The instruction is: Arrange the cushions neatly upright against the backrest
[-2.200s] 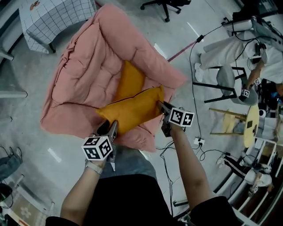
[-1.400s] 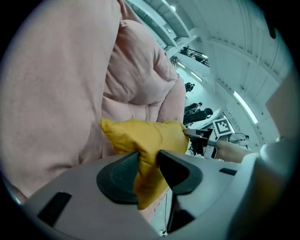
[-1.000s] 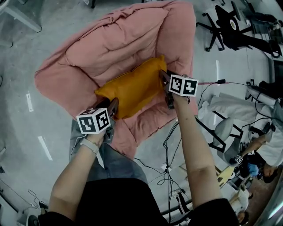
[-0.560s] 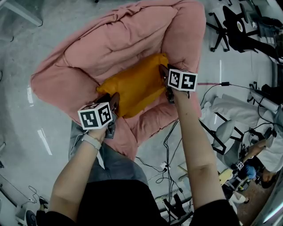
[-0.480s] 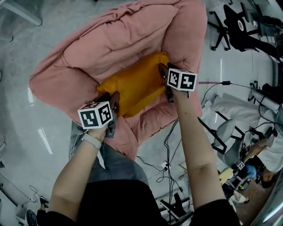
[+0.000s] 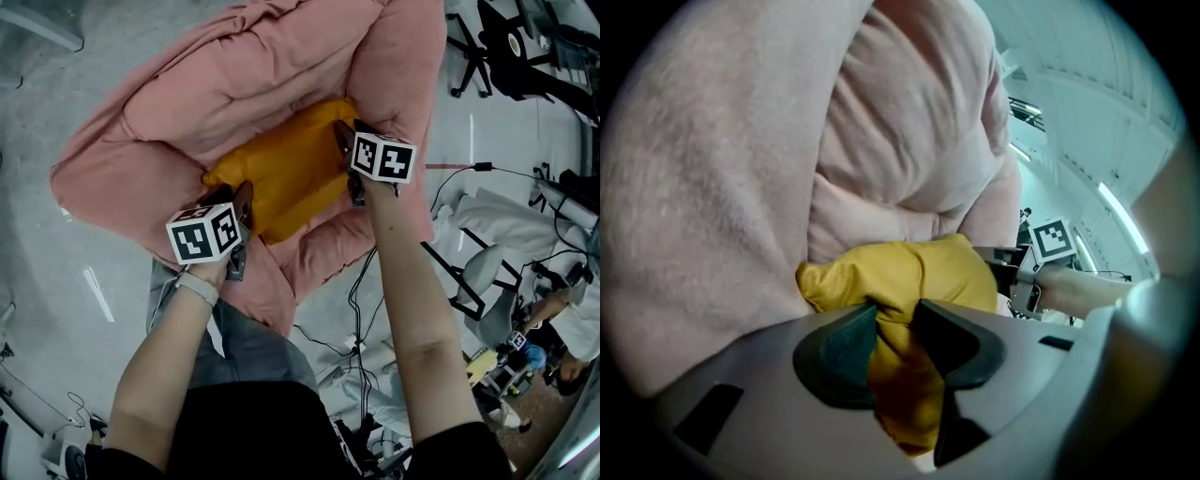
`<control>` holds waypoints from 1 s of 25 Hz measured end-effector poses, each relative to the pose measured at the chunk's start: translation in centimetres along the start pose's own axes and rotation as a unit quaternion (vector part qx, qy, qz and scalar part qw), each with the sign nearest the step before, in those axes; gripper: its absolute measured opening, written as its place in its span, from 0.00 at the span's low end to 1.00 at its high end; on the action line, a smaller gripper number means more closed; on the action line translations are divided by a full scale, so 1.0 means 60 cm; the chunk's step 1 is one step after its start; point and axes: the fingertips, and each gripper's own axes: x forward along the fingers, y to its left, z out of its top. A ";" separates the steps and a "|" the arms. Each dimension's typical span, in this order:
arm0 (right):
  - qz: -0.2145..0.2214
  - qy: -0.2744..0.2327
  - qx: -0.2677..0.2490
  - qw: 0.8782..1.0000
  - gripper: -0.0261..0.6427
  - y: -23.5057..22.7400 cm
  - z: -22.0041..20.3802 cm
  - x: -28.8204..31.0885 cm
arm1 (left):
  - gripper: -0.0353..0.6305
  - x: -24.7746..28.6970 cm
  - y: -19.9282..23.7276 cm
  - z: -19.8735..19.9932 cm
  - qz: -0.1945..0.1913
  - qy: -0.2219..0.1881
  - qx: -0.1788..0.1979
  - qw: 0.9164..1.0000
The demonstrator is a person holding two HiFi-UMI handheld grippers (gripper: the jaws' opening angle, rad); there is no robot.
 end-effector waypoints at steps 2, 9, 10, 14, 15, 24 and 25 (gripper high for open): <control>0.003 -0.007 0.010 1.000 0.31 -0.001 0.001 -0.005 | 0.28 -0.003 -0.001 0.000 -0.006 0.002 -0.005 1.000; 0.014 -0.053 0.050 0.997 0.37 -0.013 0.005 -0.062 | 0.29 -0.038 -0.019 -0.011 -0.039 0.011 -0.036 0.998; 0.015 -0.058 0.058 0.997 0.37 -0.017 0.000 -0.074 | 0.30 -0.042 -0.024 -0.018 -0.041 0.013 -0.037 0.998; 0.012 -0.081 0.074 0.994 0.37 -0.021 -0.030 -0.116 | 0.32 -0.059 -0.033 -0.034 -0.046 0.018 -0.025 0.998; 0.012 -0.083 0.077 0.993 0.37 -0.020 -0.039 -0.125 | 0.32 -0.065 -0.035 -0.035 -0.045 0.019 -0.018 0.999; 0.008 -0.086 0.133 0.987 0.37 0.009 -0.186 -0.184 | 0.32 -0.128 -0.071 -0.059 -0.035 0.026 0.123 0.991; 0.009 -0.078 0.138 0.987 0.37 0.019 -0.212 -0.184 | 0.32 -0.135 -0.073 -0.064 -0.035 0.025 0.129 0.991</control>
